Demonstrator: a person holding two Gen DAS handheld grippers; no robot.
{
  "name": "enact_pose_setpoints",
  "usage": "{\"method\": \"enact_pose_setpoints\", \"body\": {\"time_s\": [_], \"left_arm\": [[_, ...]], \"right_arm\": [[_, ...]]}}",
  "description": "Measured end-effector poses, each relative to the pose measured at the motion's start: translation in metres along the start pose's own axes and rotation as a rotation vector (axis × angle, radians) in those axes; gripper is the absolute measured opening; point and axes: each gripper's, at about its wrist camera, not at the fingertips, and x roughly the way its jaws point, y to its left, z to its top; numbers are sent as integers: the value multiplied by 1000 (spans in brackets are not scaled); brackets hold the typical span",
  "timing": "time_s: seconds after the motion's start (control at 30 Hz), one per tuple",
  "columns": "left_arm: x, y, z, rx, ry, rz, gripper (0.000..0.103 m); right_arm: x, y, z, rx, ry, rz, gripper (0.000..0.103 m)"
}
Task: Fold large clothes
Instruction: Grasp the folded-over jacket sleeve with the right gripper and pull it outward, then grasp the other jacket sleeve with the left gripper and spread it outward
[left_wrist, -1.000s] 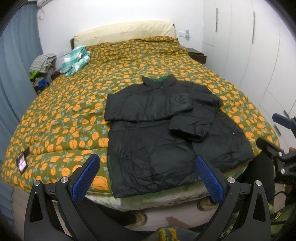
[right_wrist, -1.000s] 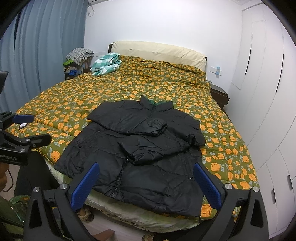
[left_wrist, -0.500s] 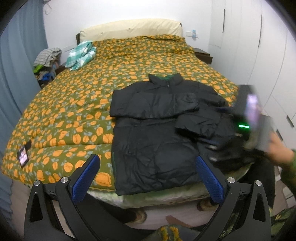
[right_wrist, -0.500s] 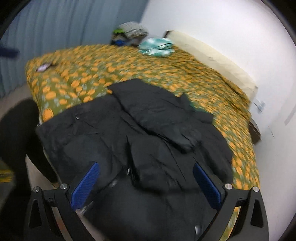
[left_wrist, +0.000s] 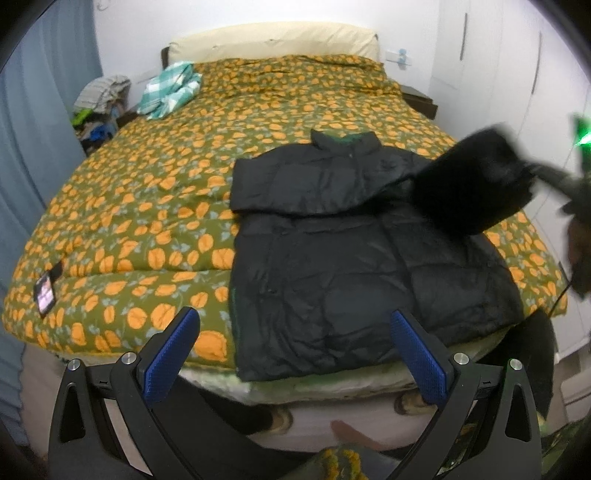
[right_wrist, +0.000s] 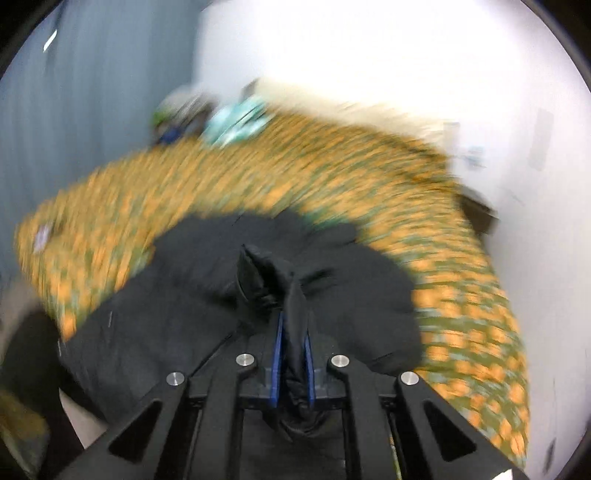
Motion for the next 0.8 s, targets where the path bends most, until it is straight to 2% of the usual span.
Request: {"method": "enact_pose_setpoints", "body": {"time_s": [0.03,0.07,0.2,0.27,0.37,0.47,0.53,0.57,0.6,0.67,0.8], "left_arm": [[0,-3,2,9,-6,-2,102],[0,-7,3,19,-13,-5,102],[4,-17,9,50,-15,-20,102],[6,-20,13,66,-16,-16,102],[8,-24,22,103,-38,11,102],[17,-24,38,136,-62,41,103],[26,-23,50,150,-65,39,103],[34,-24,58,161,-66,26,103],[45,-28,67,181,-58,20,103],[71,-43,86,241,-42,-8,103],[130,-93,119,339,1,-81,103]], "right_arm": [[-16,-17,4,48,-28,-31,10],[-40,-52,6,131,-68,-87,10],[-73,-141,-6,299,-112,-262,10],[-70,-184,-26,370,-82,-348,10],[-52,-234,-65,467,13,-463,10],[-32,-262,-106,544,109,-552,12],[-19,-276,-133,622,194,-594,40],[-15,-278,-143,642,215,-612,77],[-16,-276,-151,663,212,-613,91],[-21,-269,-158,667,188,-584,91],[-27,-220,-155,592,173,-517,91]]}}
